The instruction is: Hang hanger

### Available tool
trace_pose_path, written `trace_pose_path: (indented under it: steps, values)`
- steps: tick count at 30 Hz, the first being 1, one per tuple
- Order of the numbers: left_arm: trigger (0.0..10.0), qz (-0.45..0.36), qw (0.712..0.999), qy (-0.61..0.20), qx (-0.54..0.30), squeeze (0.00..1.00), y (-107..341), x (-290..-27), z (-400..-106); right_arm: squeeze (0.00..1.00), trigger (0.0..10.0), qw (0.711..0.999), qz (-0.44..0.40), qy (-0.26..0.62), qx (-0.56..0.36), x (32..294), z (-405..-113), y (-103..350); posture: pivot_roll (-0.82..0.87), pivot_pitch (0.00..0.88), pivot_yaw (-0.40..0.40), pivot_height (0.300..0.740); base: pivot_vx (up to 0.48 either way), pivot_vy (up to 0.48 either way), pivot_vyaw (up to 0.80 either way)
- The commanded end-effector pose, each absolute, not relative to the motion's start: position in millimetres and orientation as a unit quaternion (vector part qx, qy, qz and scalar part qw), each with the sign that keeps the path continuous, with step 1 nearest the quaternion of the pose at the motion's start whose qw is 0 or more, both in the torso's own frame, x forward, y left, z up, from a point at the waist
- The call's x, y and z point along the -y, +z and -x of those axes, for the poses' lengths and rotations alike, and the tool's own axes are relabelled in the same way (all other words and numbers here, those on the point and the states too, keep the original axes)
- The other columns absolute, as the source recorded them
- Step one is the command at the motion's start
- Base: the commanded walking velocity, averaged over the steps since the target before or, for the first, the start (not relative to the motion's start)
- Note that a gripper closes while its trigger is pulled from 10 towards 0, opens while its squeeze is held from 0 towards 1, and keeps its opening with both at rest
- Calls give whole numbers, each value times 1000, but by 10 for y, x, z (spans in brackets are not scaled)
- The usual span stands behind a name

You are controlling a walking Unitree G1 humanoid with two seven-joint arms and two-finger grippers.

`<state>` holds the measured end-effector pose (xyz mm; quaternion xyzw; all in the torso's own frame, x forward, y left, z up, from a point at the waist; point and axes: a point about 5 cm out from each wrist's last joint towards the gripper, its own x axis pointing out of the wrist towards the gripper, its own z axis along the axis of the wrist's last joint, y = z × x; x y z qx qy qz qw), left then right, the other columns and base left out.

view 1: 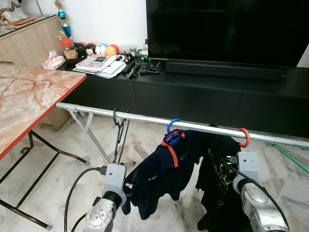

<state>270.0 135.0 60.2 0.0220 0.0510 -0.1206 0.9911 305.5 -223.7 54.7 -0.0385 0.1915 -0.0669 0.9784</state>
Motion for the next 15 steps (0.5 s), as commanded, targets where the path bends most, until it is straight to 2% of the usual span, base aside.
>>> trace_pose_path:
  steps: [1, 15]
  values:
    - [10000, -28, 990, -123, -60, 0, 566, -1364, -2674, 0, 0, 977, 31, -66, -202, 2221, -3041, 500, 14, 62, 40, 740, 0, 0, 0]
    - [10000, -27, 990, -124, -60, 0, 563, -1359, -2666, 0, 0, 976, 29, -64, -204, 2196, -3031, 488, 16, 55, 39, 740, 0, 0, 0]
